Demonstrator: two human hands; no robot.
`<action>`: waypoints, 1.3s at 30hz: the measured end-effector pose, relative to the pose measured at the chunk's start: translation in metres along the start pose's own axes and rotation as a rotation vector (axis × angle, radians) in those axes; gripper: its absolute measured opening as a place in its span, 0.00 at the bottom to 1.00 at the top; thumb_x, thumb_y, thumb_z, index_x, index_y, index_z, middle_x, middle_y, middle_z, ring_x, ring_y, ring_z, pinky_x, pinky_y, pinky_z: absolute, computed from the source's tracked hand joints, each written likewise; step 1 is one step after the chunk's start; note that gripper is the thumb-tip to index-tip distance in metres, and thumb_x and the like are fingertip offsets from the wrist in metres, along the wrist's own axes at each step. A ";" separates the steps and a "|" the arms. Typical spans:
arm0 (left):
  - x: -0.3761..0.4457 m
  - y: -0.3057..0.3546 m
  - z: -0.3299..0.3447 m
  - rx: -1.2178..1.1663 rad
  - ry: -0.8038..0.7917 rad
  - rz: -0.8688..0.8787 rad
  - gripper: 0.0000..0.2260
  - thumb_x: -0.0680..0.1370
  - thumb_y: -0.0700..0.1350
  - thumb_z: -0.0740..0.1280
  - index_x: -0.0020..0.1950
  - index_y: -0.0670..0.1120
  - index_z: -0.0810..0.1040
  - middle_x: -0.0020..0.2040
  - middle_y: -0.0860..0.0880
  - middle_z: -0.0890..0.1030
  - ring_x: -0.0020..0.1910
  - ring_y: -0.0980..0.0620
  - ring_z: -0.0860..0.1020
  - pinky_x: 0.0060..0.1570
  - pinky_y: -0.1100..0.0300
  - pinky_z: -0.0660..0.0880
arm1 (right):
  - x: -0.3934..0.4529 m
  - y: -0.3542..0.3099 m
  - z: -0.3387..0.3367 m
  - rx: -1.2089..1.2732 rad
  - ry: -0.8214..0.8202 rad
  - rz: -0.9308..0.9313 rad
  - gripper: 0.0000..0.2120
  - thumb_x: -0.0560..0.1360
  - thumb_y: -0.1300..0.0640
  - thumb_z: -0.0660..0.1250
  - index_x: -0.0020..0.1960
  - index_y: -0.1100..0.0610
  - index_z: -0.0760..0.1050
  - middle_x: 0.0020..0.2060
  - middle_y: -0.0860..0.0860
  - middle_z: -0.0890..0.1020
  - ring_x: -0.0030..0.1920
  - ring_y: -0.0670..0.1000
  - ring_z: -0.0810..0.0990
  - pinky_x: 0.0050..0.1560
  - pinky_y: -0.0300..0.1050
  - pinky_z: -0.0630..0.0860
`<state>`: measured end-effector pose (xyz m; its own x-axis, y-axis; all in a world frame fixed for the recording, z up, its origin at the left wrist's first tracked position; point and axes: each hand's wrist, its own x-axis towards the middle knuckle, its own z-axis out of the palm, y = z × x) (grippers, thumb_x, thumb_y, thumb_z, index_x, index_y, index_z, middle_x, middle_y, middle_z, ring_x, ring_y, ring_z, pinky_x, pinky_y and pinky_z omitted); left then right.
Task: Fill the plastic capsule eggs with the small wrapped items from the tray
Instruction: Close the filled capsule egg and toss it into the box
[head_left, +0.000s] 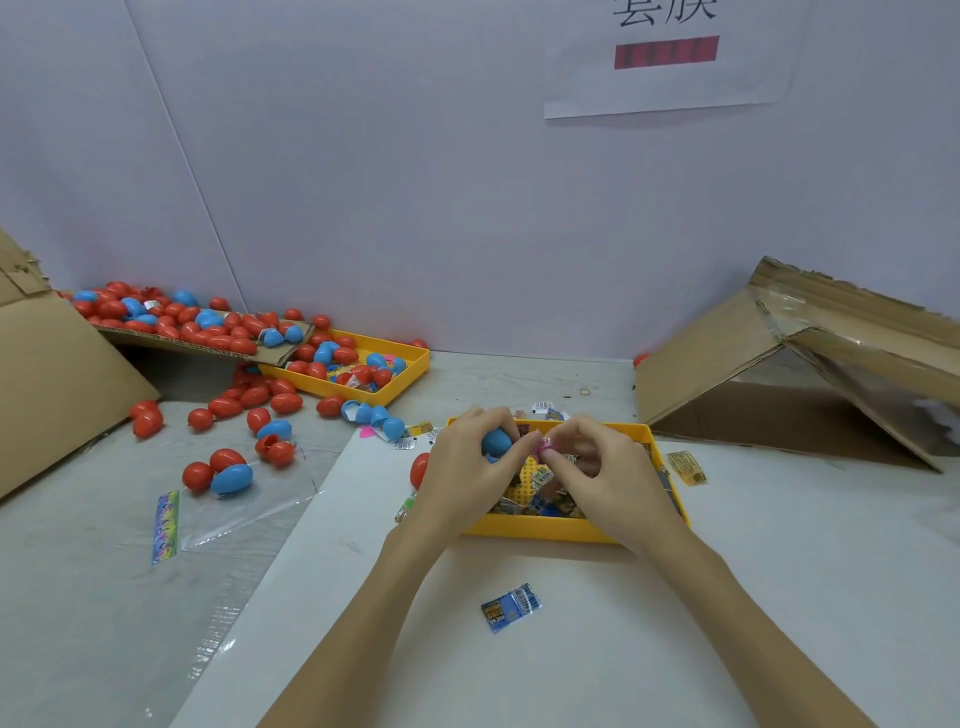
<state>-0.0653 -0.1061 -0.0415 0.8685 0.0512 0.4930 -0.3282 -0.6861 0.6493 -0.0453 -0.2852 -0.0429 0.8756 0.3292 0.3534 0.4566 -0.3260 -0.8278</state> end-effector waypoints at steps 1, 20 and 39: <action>0.000 0.000 0.000 0.004 0.002 0.001 0.10 0.78 0.55 0.71 0.42 0.52 0.75 0.40 0.53 0.77 0.41 0.58 0.73 0.38 0.72 0.67 | 0.001 -0.001 0.000 0.027 -0.002 0.007 0.02 0.80 0.56 0.70 0.52 0.51 0.78 0.45 0.46 0.86 0.36 0.47 0.87 0.40 0.45 0.84; 0.000 0.014 -0.017 -0.566 -0.140 -0.167 0.17 0.78 0.38 0.73 0.64 0.45 0.72 0.56 0.47 0.82 0.54 0.54 0.83 0.54 0.64 0.79 | 0.007 0.004 -0.008 0.191 0.167 0.184 0.15 0.82 0.48 0.66 0.43 0.56 0.82 0.29 0.49 0.82 0.26 0.47 0.78 0.30 0.38 0.76; -0.001 0.014 -0.007 -0.534 -0.116 -0.151 0.15 0.78 0.37 0.73 0.63 0.45 0.77 0.59 0.50 0.83 0.58 0.53 0.83 0.56 0.58 0.81 | 0.003 -0.006 -0.008 0.286 0.125 0.178 0.08 0.79 0.52 0.71 0.53 0.56 0.82 0.39 0.49 0.88 0.32 0.54 0.86 0.25 0.40 0.75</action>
<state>-0.0736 -0.1107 -0.0287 0.9456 0.0199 0.3246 -0.3132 -0.2132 0.9255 -0.0444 -0.2889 -0.0336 0.9580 0.1732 0.2284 0.2480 -0.1013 -0.9634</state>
